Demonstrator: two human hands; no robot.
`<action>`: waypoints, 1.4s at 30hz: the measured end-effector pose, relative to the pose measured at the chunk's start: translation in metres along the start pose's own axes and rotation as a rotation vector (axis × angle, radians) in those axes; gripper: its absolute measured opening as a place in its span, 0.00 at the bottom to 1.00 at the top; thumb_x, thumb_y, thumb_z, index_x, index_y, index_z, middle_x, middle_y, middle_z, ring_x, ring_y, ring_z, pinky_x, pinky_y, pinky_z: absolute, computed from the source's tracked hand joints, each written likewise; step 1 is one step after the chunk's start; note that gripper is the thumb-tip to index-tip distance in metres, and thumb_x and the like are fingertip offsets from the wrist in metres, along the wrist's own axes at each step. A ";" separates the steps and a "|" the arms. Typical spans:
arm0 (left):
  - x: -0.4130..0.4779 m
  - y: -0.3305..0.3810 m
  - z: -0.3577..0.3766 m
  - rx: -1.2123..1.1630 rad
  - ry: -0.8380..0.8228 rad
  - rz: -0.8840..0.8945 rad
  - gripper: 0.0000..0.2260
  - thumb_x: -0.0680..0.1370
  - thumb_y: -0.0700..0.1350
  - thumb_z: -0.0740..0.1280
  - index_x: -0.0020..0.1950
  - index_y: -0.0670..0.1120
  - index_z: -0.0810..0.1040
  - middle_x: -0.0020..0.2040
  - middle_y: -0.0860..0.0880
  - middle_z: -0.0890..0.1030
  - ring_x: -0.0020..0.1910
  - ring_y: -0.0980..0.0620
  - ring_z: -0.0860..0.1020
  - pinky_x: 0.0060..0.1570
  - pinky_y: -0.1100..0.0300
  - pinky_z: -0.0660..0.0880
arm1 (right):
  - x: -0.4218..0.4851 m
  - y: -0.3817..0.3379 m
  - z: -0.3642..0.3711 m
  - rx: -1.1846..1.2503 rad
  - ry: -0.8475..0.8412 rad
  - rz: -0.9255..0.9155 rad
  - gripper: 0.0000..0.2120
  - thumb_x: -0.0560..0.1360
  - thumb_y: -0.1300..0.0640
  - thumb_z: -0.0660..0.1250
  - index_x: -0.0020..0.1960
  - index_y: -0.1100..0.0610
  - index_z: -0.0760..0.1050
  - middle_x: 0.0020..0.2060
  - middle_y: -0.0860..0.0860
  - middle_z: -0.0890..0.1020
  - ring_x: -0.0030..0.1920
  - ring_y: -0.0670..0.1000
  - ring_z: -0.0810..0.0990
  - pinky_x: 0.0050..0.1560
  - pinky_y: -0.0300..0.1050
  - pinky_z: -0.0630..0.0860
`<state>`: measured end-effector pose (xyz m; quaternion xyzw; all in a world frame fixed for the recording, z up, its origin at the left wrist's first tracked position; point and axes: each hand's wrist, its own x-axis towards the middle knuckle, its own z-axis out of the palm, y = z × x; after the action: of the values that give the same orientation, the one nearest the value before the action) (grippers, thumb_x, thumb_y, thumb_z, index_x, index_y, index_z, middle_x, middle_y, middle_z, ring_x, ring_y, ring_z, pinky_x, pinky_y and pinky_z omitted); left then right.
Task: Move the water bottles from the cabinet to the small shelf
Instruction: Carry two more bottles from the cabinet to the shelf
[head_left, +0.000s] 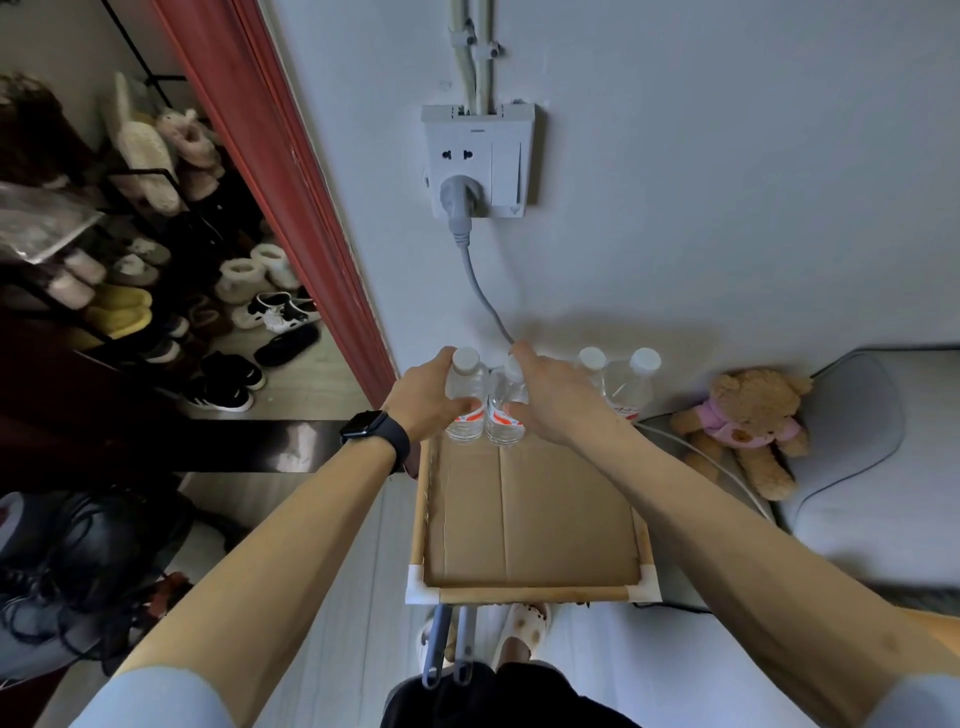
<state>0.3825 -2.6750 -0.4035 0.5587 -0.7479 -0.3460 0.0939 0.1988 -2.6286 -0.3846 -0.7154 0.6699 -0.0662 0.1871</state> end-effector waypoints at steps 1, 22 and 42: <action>-0.001 0.000 -0.001 -0.009 -0.005 0.005 0.23 0.73 0.50 0.73 0.65 0.50 0.70 0.50 0.50 0.80 0.48 0.46 0.77 0.43 0.55 0.71 | 0.001 -0.001 -0.001 -0.014 -0.007 0.019 0.22 0.76 0.50 0.67 0.64 0.57 0.64 0.52 0.58 0.78 0.52 0.62 0.77 0.45 0.52 0.71; 0.004 0.007 -0.025 0.086 -0.051 0.075 0.32 0.72 0.52 0.73 0.73 0.53 0.64 0.65 0.47 0.75 0.57 0.47 0.77 0.56 0.54 0.73 | 0.019 -0.008 -0.016 -0.004 -0.003 0.142 0.24 0.72 0.48 0.69 0.65 0.52 0.67 0.57 0.56 0.78 0.54 0.60 0.77 0.44 0.47 0.70; -0.016 0.013 -0.001 -0.045 0.105 -0.092 0.32 0.75 0.47 0.69 0.76 0.50 0.60 0.71 0.46 0.70 0.65 0.46 0.73 0.63 0.53 0.71 | 0.016 0.007 -0.016 -0.012 -0.055 -0.026 0.21 0.74 0.52 0.65 0.65 0.52 0.66 0.55 0.56 0.79 0.55 0.61 0.78 0.46 0.49 0.72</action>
<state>0.3781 -2.6594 -0.3909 0.6077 -0.7073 -0.3371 0.1294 0.1885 -2.6469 -0.3750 -0.7266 0.6557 -0.0450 0.2001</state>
